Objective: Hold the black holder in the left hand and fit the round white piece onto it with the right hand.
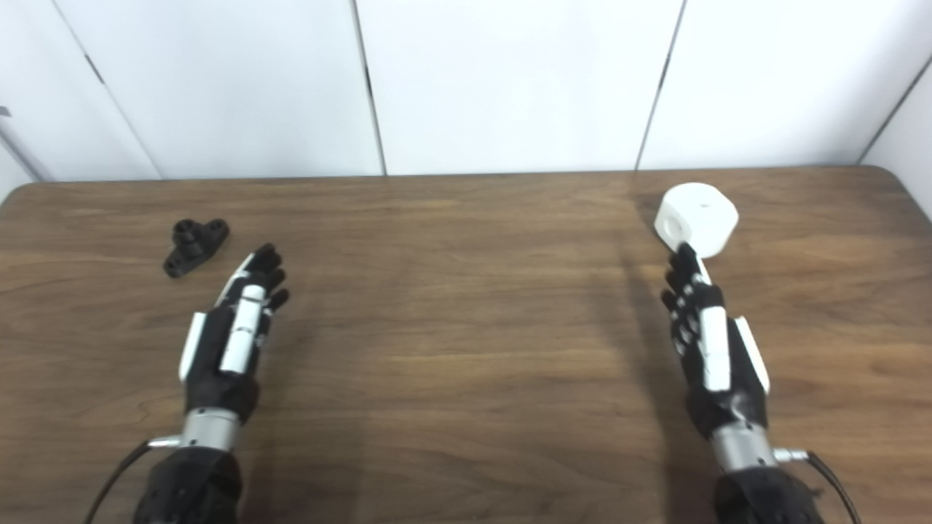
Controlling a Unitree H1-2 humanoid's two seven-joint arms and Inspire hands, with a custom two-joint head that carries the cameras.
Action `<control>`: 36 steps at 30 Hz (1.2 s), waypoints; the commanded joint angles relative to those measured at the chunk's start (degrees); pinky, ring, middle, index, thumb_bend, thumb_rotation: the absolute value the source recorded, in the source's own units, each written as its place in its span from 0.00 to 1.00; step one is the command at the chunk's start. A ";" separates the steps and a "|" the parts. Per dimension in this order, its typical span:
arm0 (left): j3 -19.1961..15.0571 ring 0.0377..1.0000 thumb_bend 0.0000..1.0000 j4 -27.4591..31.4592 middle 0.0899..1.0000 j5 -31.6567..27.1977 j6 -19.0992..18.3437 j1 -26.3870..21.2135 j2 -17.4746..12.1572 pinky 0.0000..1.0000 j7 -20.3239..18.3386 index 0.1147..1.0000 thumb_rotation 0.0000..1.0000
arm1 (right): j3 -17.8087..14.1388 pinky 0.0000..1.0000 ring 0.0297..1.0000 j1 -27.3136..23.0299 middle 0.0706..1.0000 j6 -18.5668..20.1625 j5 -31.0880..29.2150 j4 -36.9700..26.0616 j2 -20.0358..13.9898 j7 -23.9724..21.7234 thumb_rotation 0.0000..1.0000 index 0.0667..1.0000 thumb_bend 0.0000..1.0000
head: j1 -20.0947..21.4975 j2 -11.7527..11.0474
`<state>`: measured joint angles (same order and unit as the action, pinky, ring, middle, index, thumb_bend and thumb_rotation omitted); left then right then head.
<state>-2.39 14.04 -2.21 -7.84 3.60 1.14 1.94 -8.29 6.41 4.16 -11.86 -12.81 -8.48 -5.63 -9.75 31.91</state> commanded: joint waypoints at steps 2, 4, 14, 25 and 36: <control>0.36 0.97 0.26 -0.34 0.95 0.53 3.51 -0.41 0.32 0.94 0.09 0.92 0.73 | -0.34 1.00 1.00 -0.92 1.00 -3.72 -0.28 -0.35 -0.80 -0.85 1.00 1.00 0.54 | -0.78 -0.81; 0.49 0.97 0.27 -1.65 0.95 0.90 4.73 -0.44 0.52 0.94 0.29 0.92 0.72 | -0.30 1.00 1.00 -0.78 1.00 -3.48 0.17 -0.16 -0.89 -0.61 1.00 1.00 0.55 | -1.84 -2.28; 1.10 0.97 0.28 -4.52 0.96 2.09 7.77 -0.28 0.67 0.95 0.52 0.91 0.71 | -0.43 1.00 1.00 -0.75 1.00 -3.58 0.49 0.78 -0.55 -0.54 1.00 1.00 0.56 | -2.50 -5.17; 1.98 0.94 0.27 -5.81 0.94 4.03 9.72 -0.48 1.16 0.90 1.06 0.91 0.70 | -0.74 1.00 1.00 -0.78 1.00 -4.40 -0.68 1.57 -1.65 -1.48 1.00 1.00 0.57 | -7.17 -5.81; 2.36 0.94 0.28 -6.25 0.94 3.39 9.58 -0.49 2.94 0.91 1.65 0.92 0.67 | -1.59 1.00 1.00 -0.64 0.97 -7.14 -0.33 2.60 -1.13 -0.88 1.00 0.98 0.59 | -8.44 -6.20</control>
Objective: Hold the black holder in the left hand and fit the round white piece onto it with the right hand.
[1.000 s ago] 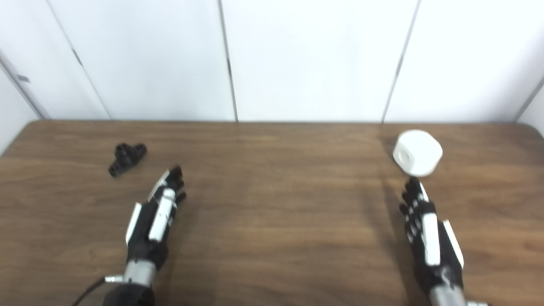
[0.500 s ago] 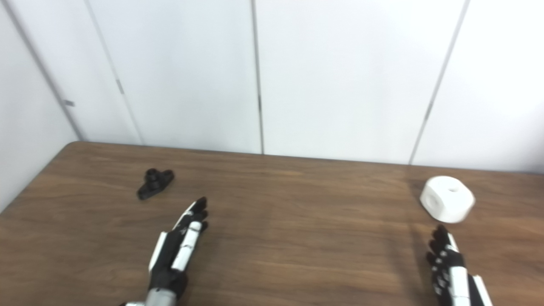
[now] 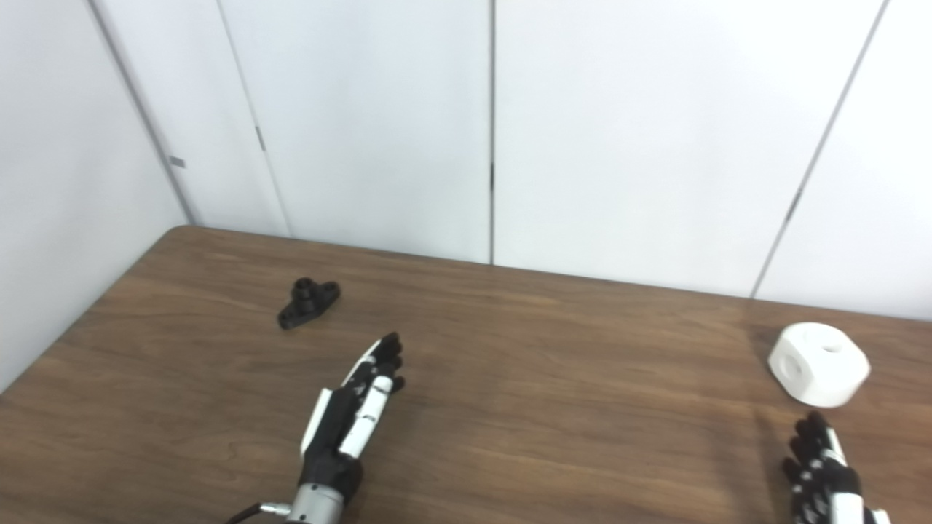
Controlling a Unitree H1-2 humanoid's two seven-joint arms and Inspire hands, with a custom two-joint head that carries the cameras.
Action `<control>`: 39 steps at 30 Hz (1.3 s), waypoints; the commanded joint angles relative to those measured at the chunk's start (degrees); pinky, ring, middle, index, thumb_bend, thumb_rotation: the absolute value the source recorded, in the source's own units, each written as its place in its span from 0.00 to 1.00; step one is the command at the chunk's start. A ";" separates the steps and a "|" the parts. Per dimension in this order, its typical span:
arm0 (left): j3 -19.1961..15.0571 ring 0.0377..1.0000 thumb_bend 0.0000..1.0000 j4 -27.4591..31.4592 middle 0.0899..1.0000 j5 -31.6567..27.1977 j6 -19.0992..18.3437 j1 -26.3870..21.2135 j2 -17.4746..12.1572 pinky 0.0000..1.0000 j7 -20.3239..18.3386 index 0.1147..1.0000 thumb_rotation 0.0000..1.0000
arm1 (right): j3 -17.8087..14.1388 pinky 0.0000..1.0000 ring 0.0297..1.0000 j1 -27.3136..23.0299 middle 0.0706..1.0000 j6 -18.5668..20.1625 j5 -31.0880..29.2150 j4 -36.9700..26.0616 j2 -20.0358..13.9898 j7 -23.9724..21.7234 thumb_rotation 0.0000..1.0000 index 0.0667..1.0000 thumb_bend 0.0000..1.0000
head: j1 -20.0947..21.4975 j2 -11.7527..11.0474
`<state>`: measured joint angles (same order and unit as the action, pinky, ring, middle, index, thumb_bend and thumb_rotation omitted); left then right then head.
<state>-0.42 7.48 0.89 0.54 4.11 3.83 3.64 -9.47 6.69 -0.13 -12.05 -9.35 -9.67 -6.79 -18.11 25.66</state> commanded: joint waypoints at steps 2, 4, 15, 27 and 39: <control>0.44 0.94 0.29 0.22 0.94 0.68 1.24 -1.08 0.08 0.91 0.03 0.93 0.68 | -0.44 1.00 1.00 -0.96 0.97 -3.06 -0.02 -0.65 0.15 0.33 1.00 0.97 0.60 | 0.28 0.32; 0.32 0.94 0.30 0.49 0.94 0.72 0.79 -1.14 -0.08 0.91 0.08 0.93 0.69 | -0.37 1.00 1.00 -1.04 0.96 -3.03 0.10 -0.68 0.30 0.37 1.00 0.97 0.60 | 1.14 0.52; 1.08 0.94 0.40 5.11 0.94 7.46 -3.16 -2.54 -3.45 0.88 0.66 0.92 0.46 | 0.99 1.00 1.00 -0.80 1.00 -2.09 0.95 -1.46 -0.43 -0.90 1.00 1.00 0.67 | 2.32 0.56; 0.12 0.89 0.61 11.32 0.90 37.63 -13.34 -8.97 -10.22 0.84 6.49 0.89 0.40 | 1.26 1.00 1.00 -1.16 1.00 -0.17 1.36 -1.69 0.11 -0.16 1.00 1.00 0.60 | 3.38 0.37; -1.12 0.94 0.82 6.48 0.92 50.03 -25.03 -16.57 -20.42 0.85 0.94 0.83 0.49 | 1.22 1.00 1.00 -1.25 1.00 -0.81 2.05 -1.58 0.88 0.65 1.00 0.98 0.59 | 3.66 0.60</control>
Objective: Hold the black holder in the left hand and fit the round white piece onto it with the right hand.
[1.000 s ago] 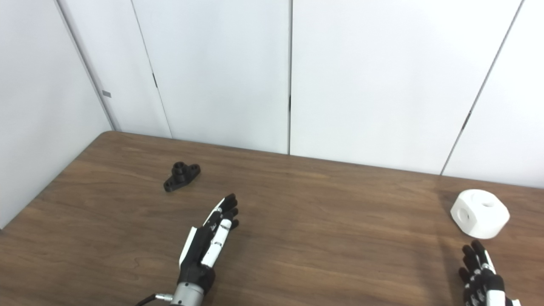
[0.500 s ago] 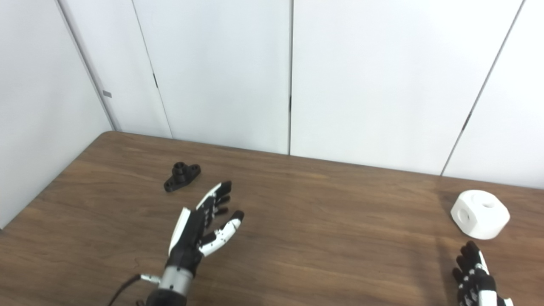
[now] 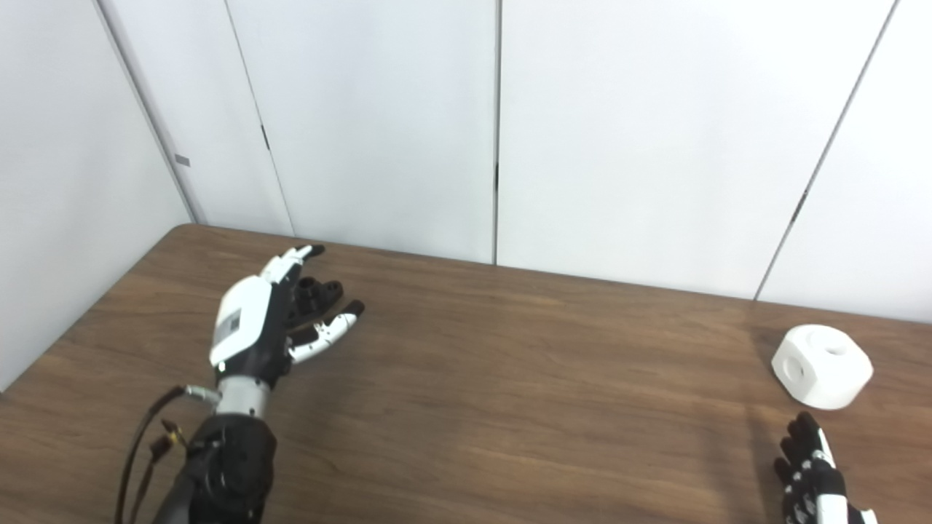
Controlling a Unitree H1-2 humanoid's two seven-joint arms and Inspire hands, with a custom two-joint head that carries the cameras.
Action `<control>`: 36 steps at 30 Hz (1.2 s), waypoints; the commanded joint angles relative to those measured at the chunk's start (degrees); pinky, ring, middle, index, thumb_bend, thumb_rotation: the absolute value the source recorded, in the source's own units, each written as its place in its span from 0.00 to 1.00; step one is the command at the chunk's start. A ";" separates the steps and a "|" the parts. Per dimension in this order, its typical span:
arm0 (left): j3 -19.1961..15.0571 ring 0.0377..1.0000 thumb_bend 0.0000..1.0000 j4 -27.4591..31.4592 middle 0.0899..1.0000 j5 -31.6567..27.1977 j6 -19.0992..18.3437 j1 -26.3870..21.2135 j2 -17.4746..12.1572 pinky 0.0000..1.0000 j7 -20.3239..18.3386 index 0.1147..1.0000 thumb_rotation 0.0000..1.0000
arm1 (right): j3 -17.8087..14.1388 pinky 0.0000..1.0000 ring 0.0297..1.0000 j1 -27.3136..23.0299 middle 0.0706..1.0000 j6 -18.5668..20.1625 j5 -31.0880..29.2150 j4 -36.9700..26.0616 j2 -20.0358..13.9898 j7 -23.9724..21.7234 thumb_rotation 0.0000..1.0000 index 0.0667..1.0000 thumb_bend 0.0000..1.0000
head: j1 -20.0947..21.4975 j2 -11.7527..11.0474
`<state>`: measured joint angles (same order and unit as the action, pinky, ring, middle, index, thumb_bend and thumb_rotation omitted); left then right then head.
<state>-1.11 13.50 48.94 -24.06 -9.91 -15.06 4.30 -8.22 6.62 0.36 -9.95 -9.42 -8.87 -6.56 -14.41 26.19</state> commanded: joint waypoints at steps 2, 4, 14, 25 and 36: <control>-0.61 0.94 0.83 -1.16 0.92 2.67 -1.11 -3.74 -2.88 0.88 0.37 0.82 0.47 | 0.07 1.00 1.00 -1.09 1.00 -0.80 0.01 -1.99 0.17 0.47 1.00 0.99 0.58 | 0.03 0.18; -0.66 0.94 0.83 -3.35 0.91 3.30 -1.09 -4.76 -4.06 0.93 1.24 0.81 0.49 | 0.09 1.00 1.00 -1.01 1.00 -0.59 0.21 -2.23 0.25 0.63 1.00 1.00 0.58 | 0.08 0.21; -0.54 0.99 0.84 -14.25 0.96 6.05 -2.68 -9.19 -8.11 1.00 2.54 0.83 0.56 | 0.13 1.00 1.00 -0.69 1.00 0.13 0.51 -3.17 0.62 1.05 1.00 1.00 0.55 | 0.38 0.40; -0.40 1.00 0.89 -25.34 1.00 8.18 -2.84 -12.91 -8.43 1.00 2.66 0.82 0.59 | 0.34 1.00 1.00 -0.33 0.99 0.91 1.07 -4.43 0.89 1.62 1.00 0.98 0.53 | 0.89 0.90; 0.02 1.00 0.95 -31.77 1.00 7.04 -2.85 -14.33 -6.35 1.00 3.21 0.80 0.68 | 0.78 1.00 1.00 0.04 1.00 2.73 1.71 -6.53 1.23 2.65 0.99 0.99 0.42 | 1.41 1.42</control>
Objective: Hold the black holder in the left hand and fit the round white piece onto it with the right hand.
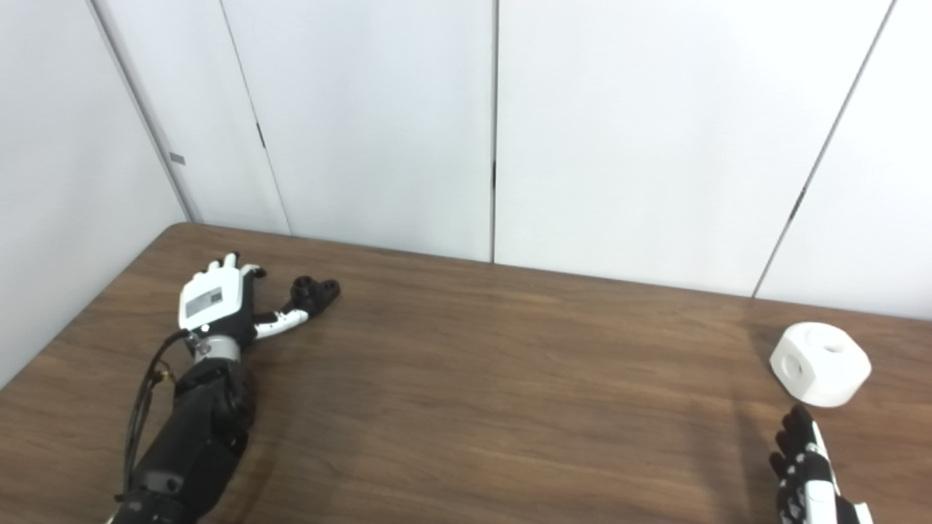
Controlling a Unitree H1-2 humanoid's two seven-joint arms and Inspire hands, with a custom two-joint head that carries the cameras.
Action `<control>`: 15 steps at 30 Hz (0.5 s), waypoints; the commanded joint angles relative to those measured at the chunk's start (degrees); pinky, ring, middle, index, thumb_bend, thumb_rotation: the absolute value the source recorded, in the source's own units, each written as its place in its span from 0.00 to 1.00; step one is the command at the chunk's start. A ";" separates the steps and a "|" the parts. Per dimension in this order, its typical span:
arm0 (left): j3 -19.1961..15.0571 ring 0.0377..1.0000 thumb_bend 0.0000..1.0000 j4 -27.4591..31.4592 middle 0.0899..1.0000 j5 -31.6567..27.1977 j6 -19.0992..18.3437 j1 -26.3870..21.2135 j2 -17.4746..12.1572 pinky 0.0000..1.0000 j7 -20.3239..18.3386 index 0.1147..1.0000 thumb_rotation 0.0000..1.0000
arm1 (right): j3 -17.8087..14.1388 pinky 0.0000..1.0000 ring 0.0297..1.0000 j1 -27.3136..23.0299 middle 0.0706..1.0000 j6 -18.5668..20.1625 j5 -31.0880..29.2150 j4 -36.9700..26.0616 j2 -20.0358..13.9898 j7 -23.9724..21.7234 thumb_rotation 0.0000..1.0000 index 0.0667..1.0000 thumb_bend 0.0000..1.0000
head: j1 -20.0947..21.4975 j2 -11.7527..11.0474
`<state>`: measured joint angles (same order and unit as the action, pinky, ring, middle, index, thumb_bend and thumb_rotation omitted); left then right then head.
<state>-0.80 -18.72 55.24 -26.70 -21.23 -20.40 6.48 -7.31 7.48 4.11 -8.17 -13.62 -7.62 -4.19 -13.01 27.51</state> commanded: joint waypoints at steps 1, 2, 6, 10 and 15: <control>-0.04 1.00 0.95 0.14 1.00 0.39 -0.19 -3.10 -1.08 1.00 1.06 0.80 0.68 | -0.13 1.00 1.00 -0.78 1.00 -0.83 -0.12 -2.48 0.00 0.28 0.99 0.99 0.42 | 0.05 0.10; 0.22 1.00 0.95 -0.22 1.00 0.02 -0.18 -3.21 -1.19 1.00 1.10 0.80 0.68 | -0.13 1.00 1.00 -0.75 1.00 -0.64 -0.23 -2.63 0.02 0.26 1.00 0.99 0.41 | 0.05 0.10; -0.37 1.00 0.96 -0.14 1.00 0.19 -0.21 -3.48 -0.57 1.00 0.10 0.77 0.66 | -0.14 1.00 1.00 -0.65 1.00 -0.37 -0.36 -3.10 0.15 0.28 0.99 1.00 0.39 | 0.23 0.21; -0.09 1.00 0.96 0.11 0.98 -0.60 -0.19 -3.35 -0.36 1.00 0.50 0.73 0.63 | -0.15 1.00 1.00 -0.62 1.00 0.00 -0.04 -3.42 0.31 0.53 0.99 1.00 0.39 | 0.33 0.44; -0.35 1.00 0.94 -0.35 0.97 -0.48 -0.21 -3.56 0.16 1.00 0.35 0.70 0.59 | -0.21 1.00 1.00 -0.55 1.00 0.03 -0.16 -3.50 0.33 0.42 0.99 1.00 0.39 | 0.52 0.55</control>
<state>-0.60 -19.79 54.04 -26.70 -21.66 -19.54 5.93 -7.29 7.66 5.01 -8.16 -15.12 -7.20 -4.08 -12.48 28.04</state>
